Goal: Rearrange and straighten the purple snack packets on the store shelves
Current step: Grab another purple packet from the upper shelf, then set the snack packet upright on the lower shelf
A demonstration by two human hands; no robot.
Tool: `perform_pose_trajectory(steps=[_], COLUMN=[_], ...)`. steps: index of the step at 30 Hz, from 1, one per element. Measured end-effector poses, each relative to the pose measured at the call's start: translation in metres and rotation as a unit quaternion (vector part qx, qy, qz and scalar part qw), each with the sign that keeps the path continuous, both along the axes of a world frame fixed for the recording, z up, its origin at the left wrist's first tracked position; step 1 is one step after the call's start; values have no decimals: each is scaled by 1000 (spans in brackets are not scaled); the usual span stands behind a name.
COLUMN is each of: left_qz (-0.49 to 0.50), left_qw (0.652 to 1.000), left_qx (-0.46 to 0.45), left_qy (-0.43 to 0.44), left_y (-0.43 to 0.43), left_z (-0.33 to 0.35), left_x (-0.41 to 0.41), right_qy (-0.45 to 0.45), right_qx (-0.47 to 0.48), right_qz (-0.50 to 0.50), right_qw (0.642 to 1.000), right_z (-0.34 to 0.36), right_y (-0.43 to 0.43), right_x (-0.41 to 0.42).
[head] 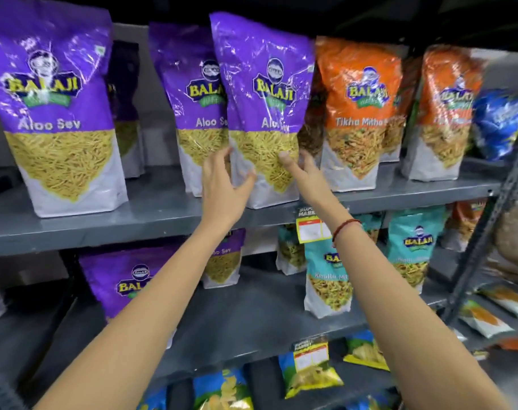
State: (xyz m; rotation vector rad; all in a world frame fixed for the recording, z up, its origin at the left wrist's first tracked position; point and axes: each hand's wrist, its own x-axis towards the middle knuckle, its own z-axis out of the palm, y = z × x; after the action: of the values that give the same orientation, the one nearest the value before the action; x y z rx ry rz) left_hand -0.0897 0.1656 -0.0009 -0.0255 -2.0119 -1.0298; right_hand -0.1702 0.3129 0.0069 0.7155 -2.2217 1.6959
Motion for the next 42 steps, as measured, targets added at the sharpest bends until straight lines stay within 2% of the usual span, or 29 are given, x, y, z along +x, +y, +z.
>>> perform_pose_trajectory(steps=[4, 7, 11, 18, 21, 25, 29, 33, 42], left_qz=[-76, -134, -176, -236, -221, -199, -175, -158, -83], left_qw=[991, 982, 979, 969, 971, 974, 968, 955, 947], left_qx=[49, 51, 50, 69, 78, 63, 94, 107, 86], left_qy=[-102, -125, -94, -33, -39, -85, -153, -227, -297], left_y=[-10, -23, -30, -37, -47, -61, -81, -96, -115], left_z=[-3, -5, -11, -43, -62, -98, -151, -201, -279], left_x=[-3, 4, 30, 86, 106, 124, 123, 116, 71], right_qy=[-13, 13, 68, 126, 121, 103, 53, 13, -63], right_qx=[-37, -43, -49, -111, -117, -96, -64, -3, 141], right_qz=[20, 27, 21, -77, -75, -52, -19, -1, 39], right_qw=[999, 999, 996, 983, 983, 989, 996, 1000, 987], right_z=[0, -2, -11, -59, -84, -126, -175, -221, -278], right_y=[1, 8, 12, -1, -5, -10, -23, -36, -60], right_x=[7, 25, 52, 114, 133, 147, 145, 133, 81])
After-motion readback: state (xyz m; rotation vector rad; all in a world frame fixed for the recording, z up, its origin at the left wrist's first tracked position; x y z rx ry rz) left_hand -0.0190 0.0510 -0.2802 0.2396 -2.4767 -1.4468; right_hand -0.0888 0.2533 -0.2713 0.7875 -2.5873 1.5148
